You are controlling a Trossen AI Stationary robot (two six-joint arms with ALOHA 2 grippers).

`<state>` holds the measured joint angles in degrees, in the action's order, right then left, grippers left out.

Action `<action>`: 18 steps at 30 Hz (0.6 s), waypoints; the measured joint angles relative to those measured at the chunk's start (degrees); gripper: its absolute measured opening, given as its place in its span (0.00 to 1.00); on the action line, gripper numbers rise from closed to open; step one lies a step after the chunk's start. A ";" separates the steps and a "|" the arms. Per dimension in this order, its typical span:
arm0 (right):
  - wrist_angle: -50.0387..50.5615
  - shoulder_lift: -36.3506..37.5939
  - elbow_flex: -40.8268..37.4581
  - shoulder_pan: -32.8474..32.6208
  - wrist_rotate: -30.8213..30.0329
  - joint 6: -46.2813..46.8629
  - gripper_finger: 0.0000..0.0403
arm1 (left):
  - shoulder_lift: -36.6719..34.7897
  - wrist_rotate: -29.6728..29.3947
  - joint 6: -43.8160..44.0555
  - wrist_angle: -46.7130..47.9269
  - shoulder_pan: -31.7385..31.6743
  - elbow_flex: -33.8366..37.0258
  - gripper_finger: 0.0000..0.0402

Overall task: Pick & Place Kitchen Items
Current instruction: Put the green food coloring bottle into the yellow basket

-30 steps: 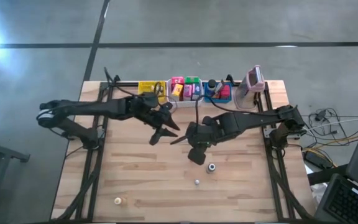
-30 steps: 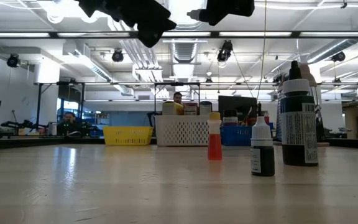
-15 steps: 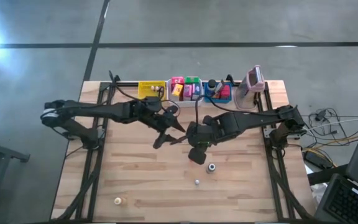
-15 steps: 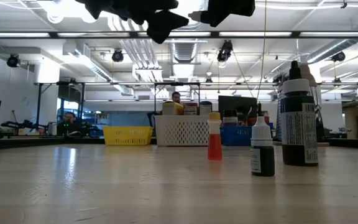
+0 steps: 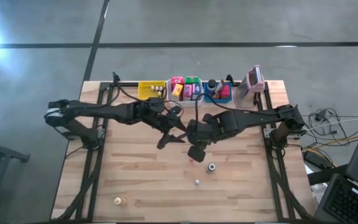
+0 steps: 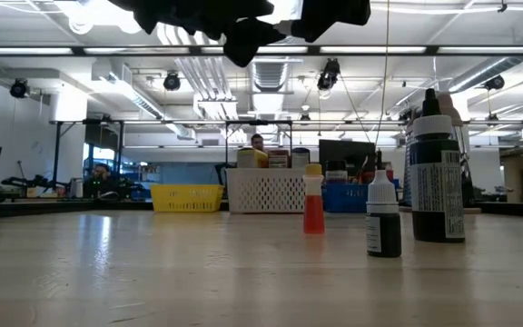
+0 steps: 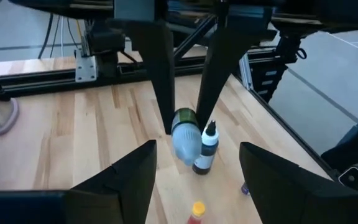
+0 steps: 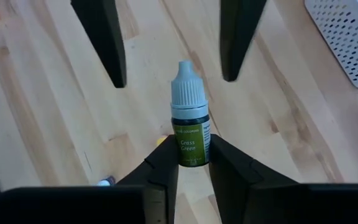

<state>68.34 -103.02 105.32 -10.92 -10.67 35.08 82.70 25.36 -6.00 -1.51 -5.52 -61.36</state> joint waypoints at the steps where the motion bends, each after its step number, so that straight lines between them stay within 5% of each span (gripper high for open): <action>1: 0.00 0.00 0.00 -0.01 0.01 -0.15 0.17 | 0.21 0.00 0.00 -0.05 0.00 -0.26 0.58; 10: -0.03 0.00 0.02 -0.02 0.01 0.31 0.22 | 3.60 0.02 -1.22 -0.10 0.02 -3.58 0.58; 18: 0.02 0.15 0.02 -0.04 0.01 0.01 0.17 | 4.20 0.70 -2.57 1.50 0.07 -4.20 0.58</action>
<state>68.36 -102.87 105.34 -10.96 -10.66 35.10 86.90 26.06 -8.57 -0.01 -5.45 -65.56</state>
